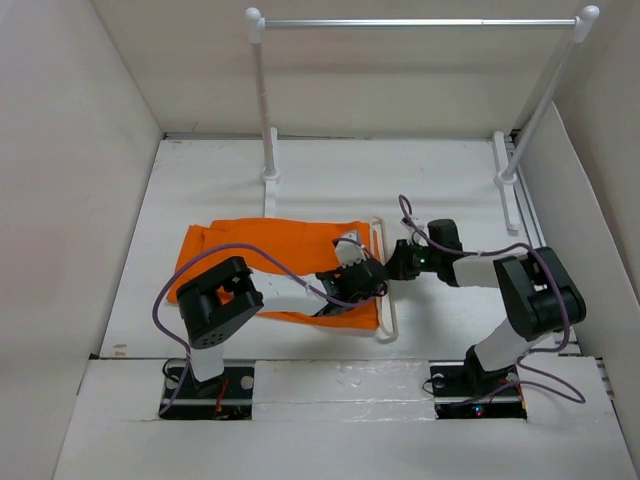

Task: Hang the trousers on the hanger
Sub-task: Place trousers on hanger

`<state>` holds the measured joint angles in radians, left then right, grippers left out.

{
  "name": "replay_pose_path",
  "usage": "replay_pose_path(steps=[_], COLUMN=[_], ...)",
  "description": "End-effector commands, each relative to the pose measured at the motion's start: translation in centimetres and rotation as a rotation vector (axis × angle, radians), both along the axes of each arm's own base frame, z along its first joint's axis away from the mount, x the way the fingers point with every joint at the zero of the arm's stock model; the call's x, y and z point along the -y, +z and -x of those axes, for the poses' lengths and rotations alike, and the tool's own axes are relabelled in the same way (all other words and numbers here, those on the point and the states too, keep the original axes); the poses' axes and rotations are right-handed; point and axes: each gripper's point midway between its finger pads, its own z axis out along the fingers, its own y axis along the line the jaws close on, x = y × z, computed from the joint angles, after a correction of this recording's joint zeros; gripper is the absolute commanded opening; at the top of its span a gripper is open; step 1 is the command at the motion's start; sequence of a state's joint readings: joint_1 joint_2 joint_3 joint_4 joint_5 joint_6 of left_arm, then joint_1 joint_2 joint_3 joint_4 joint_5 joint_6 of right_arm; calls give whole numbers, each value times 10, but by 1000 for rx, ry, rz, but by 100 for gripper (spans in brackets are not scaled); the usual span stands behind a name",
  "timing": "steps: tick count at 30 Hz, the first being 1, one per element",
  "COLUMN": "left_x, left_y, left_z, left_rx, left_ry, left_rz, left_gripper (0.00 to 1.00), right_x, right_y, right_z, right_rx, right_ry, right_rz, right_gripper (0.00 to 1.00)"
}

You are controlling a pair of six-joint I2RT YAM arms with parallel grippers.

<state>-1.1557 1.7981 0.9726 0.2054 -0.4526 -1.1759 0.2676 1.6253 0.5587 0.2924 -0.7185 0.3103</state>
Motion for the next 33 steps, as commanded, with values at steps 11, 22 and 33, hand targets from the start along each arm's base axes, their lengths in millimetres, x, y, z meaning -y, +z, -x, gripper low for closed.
replay_pose_path(steps=[11, 22, 33], left_x=[-34, -110, -144], left_y=[-3, -21, -12], left_z=[-5, -20, -24], left_rx=[42, 3, 44], left_ry=[-77, 61, 48], left_rz=[-171, -324, -435], left_gripper=[0, 0, 0], right_x=[59, 126, 156], right_y=[42, 75, 83], right_z=[-3, -16, -23], right_rx=[80, 129, 108], right_ry=[-58, -230, -398], right_rz=[-1, -13, -91], right_gripper=[0, 0, 0])
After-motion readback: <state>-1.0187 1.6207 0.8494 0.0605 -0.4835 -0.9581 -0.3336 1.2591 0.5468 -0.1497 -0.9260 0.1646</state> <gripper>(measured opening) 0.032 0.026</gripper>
